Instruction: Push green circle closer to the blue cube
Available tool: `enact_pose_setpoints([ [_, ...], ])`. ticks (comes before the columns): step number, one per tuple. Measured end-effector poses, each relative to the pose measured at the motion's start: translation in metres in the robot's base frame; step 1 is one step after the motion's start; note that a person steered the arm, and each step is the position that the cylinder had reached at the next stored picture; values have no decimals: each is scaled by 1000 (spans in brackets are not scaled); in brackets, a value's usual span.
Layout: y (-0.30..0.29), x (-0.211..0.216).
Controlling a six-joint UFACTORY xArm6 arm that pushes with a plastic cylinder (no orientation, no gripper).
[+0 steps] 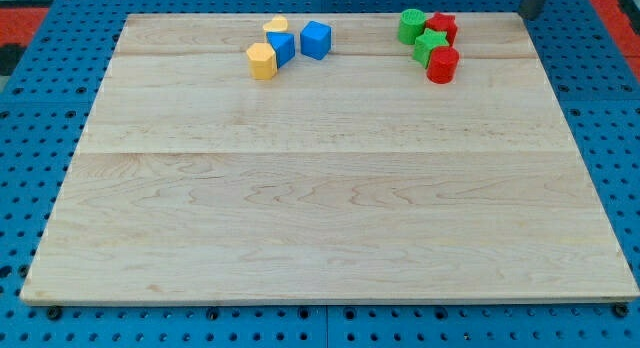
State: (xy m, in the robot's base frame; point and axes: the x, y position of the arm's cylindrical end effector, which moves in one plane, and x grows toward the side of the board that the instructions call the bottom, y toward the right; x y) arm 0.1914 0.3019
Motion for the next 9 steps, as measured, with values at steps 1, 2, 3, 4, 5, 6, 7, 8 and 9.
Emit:
enact_pose_setpoints([
  [1,-25,1],
  [2,-84,1],
  [3,-117,2],
  [4,-149,11],
  [5,-165,41],
  [6,-164,41],
  [7,-189,34],
  [8,-210,38],
  [9,-264,98],
])
